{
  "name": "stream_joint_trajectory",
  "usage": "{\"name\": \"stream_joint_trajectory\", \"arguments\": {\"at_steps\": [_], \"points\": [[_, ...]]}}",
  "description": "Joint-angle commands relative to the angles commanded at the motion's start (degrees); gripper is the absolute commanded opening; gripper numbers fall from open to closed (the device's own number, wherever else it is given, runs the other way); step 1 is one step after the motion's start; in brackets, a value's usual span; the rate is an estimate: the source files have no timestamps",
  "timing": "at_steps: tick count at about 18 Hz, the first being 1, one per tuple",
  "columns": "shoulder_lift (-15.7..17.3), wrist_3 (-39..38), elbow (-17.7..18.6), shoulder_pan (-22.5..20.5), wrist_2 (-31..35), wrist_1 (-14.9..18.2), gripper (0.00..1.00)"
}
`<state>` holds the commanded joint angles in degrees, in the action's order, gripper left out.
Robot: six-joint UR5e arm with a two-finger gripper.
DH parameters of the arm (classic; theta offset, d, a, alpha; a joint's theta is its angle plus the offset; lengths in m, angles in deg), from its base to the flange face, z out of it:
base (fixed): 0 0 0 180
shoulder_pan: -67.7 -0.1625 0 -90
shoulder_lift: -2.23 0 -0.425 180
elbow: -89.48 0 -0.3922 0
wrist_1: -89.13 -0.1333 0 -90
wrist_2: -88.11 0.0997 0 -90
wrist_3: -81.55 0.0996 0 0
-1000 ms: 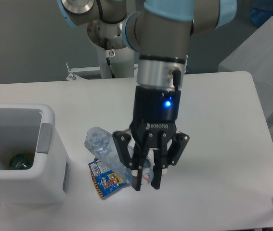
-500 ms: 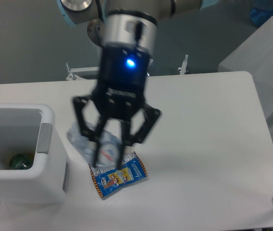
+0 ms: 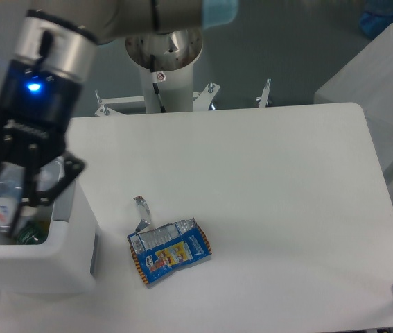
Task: Place the trash in the trash can
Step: 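Lift the bottle and carry it over the white bin, then open the gripper to drop the bottle into the bin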
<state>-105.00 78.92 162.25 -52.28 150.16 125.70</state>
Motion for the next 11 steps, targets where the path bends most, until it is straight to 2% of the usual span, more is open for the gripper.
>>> {"name": "stream_joint_trajectory", "arguments": {"at_steps": [2, 3, 5, 6, 9, 11], "points": [[0.09, 0.09, 1.23, 0.62, 0.09, 0.0, 0.39], [0.0, 0.09, 1.41, 0.62, 0.09, 0.0, 0.43], [0.0, 0.09, 1.59, 0.71, 0.09, 0.0, 0.66], [0.09, 0.0, 1.59, 0.62, 0.09, 0.0, 0.73], [0.44, 0.0, 2.46, 0.27, 0.18, 0.18, 0.89], [0.79, -0.44, 3.78, -0.6, 0.26, 0.44, 0.92]]}}
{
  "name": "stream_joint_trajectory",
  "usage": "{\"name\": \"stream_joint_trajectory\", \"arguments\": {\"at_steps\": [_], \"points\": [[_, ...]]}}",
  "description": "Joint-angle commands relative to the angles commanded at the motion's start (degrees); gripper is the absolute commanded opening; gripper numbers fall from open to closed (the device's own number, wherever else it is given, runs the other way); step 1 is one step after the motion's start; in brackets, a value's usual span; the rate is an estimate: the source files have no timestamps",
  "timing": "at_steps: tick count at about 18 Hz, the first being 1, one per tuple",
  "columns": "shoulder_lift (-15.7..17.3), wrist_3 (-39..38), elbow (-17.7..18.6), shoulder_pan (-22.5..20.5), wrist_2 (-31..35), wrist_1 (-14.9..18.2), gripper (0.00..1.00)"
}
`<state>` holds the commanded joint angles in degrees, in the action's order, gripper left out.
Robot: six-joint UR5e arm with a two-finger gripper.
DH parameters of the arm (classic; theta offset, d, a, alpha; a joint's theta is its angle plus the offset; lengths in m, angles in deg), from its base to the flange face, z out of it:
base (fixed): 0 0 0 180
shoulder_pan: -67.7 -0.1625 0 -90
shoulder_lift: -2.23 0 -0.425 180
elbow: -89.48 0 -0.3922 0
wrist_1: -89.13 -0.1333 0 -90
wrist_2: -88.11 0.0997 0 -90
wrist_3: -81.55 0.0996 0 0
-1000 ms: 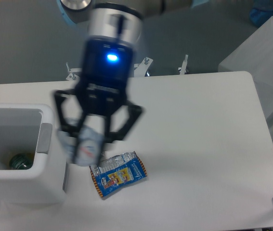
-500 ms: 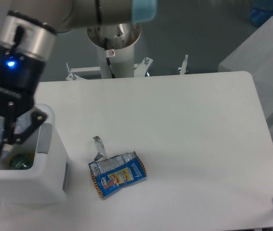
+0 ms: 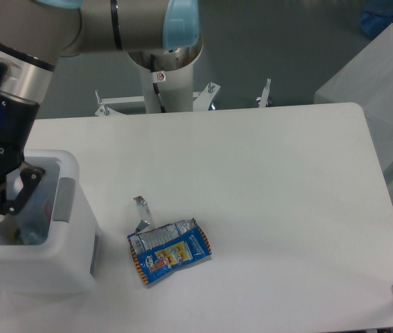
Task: Place the trash in the trash can
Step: 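Open the gripper to drop the bottle into the bin, then move the gripper back and lower it onto the blue snack wrapper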
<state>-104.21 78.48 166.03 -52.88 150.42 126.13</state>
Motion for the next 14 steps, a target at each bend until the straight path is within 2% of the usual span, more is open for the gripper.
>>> {"name": "stream_joint_trajectory", "arguments": {"at_steps": [3, 5, 9, 14], "points": [[1.14, -0.18, 3.6, -4.91, 0.18, 0.18, 0.92], [2.8, 0.0, 9.03, -9.03, 3.14, 0.18, 0.92], [3.96, 0.88, 16.51, -15.99, 4.57, 0.26, 0.92], [3.52, 7.89, 23.2, -19.16, 10.36, 0.53, 0.92]]}}
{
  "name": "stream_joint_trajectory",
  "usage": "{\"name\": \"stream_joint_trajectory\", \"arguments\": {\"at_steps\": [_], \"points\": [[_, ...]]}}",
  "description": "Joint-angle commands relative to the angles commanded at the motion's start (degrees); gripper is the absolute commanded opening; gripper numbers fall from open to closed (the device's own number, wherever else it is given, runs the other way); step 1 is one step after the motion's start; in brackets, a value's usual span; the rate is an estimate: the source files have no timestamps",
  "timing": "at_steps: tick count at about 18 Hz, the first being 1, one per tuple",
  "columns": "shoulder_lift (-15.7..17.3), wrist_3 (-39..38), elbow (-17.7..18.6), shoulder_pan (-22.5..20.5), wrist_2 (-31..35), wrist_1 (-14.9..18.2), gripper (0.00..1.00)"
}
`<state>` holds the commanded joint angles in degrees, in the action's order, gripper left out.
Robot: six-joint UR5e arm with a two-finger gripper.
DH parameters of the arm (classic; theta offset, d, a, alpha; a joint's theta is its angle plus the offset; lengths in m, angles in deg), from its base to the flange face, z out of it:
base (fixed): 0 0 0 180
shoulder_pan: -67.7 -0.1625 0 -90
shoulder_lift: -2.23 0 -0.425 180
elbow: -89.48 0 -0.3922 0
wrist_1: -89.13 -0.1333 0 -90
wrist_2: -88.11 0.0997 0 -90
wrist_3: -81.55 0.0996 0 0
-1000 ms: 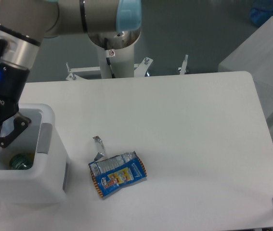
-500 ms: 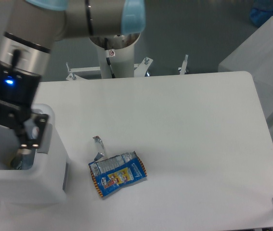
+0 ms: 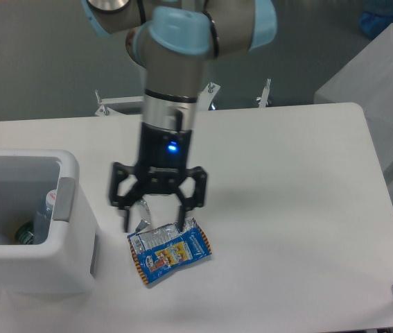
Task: Place the trash in the trash can
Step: 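Move the gripper back and lower it onto the blue snack wrapper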
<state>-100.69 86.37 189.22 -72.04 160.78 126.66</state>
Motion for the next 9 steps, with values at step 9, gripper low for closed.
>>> {"name": "stream_joint_trajectory", "arguments": {"at_steps": [9], "points": [[-10.01, 5.9, 1.95, -1.76, 7.39, 0.0, 0.92]]}}
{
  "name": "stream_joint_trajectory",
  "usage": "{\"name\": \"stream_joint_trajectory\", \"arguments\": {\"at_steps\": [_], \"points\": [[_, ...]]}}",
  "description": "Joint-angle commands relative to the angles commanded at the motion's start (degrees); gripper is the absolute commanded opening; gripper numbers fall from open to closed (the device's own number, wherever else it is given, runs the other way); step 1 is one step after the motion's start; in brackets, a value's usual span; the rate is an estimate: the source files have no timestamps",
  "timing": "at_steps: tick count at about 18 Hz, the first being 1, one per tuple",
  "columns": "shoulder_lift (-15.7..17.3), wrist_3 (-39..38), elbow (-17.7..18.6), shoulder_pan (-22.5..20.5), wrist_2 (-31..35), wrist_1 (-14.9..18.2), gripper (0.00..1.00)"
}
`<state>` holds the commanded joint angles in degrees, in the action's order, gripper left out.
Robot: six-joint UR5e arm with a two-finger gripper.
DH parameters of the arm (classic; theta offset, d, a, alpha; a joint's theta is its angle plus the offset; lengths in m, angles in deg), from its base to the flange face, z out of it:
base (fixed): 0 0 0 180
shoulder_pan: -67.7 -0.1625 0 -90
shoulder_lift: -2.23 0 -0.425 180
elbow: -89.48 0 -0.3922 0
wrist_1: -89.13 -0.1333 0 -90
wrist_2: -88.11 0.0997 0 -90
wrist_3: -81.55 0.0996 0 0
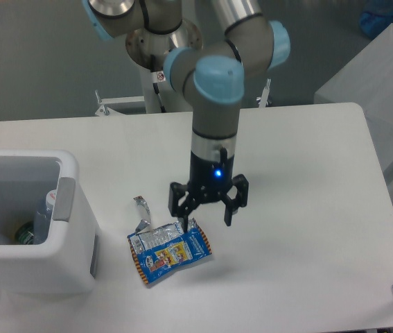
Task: Place the trash in the trash can
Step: 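Move the gripper back and lower it onto the blue snack wrapper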
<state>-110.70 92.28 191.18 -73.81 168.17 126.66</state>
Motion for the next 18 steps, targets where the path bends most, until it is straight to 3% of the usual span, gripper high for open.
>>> {"name": "stream_joint_trajectory", "arguments": {"at_steps": [7, 18], "points": [[-4.58, 5.0, 0.26, 0.17, 2.81, -0.09, 0.91], [-6.08, 6.77, 0.61, 1.84, 3.25, -0.09, 0.91]]}}
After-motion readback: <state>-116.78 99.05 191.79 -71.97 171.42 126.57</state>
